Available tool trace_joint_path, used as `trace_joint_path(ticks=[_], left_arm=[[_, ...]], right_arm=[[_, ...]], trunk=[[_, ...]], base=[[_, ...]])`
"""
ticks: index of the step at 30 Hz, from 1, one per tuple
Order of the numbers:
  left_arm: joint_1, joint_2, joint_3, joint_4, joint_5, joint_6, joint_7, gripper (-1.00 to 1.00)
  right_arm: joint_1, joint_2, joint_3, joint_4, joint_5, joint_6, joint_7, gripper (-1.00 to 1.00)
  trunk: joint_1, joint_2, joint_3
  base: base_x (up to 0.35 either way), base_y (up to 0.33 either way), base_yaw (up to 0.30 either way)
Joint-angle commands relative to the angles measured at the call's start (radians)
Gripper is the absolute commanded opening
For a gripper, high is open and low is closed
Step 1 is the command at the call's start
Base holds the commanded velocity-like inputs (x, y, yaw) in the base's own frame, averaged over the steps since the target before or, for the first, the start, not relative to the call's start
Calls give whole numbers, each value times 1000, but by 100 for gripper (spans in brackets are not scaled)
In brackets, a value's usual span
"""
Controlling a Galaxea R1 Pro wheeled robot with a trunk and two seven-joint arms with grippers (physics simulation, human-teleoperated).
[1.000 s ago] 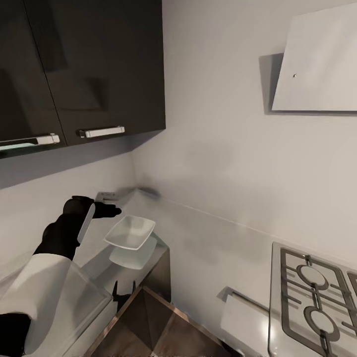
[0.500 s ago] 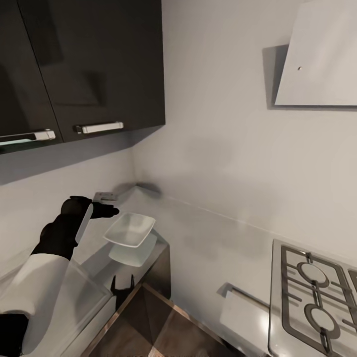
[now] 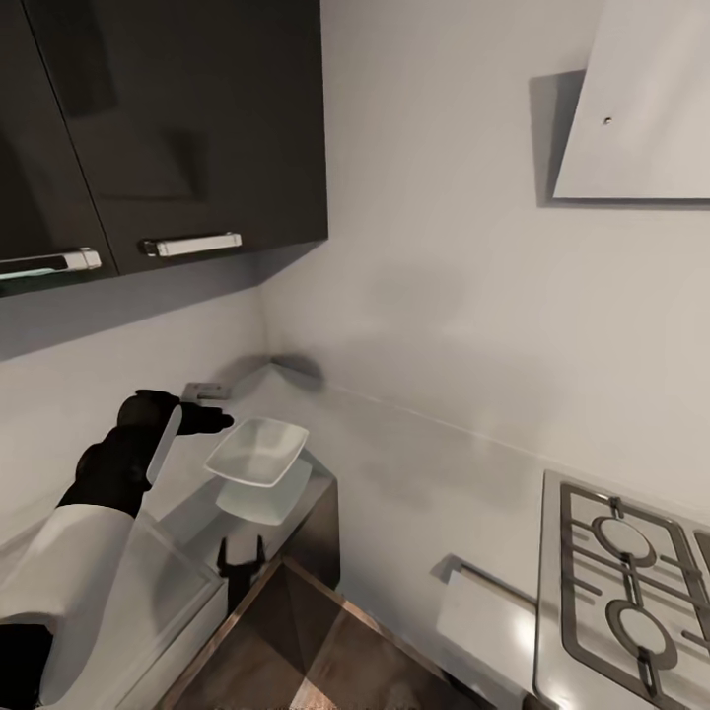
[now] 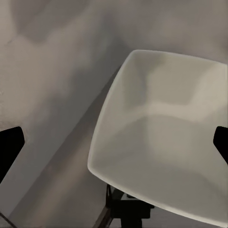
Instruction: In the kitchen, take the Vidalia onion out of the sink, dice it on the chopping board with the paring knife, put the diced onion into the bowl on the countertop, then place both the paring knife and the chopping board into the sink.
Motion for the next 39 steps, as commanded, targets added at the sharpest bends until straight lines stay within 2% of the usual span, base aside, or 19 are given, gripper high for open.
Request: trace_joint_path(ticks=[1,23,30,39], left_arm=[[-1,2,-2,0,-1,4,-2,100],[-1,12,2,0,-2,4,-2,100],[-1,26,3,1,-2,4,-2,100],[-1,31,3,1,-1,4,-2,100]], right_arm=[[0,0,0,-2,9,0,-5,100],[0,0,0,-2,10,0,-5,100],[0,0,0,-2,10,0,-5,100],[0,0,0,-2,10,0,-5,100]], trunk=[[1,-2,-4],[1,-2,-39],[1,-2,-50],[1,-2,-65]], base=[[0,0,0],[0,0,0],[0,0,0],[0,0,0]])
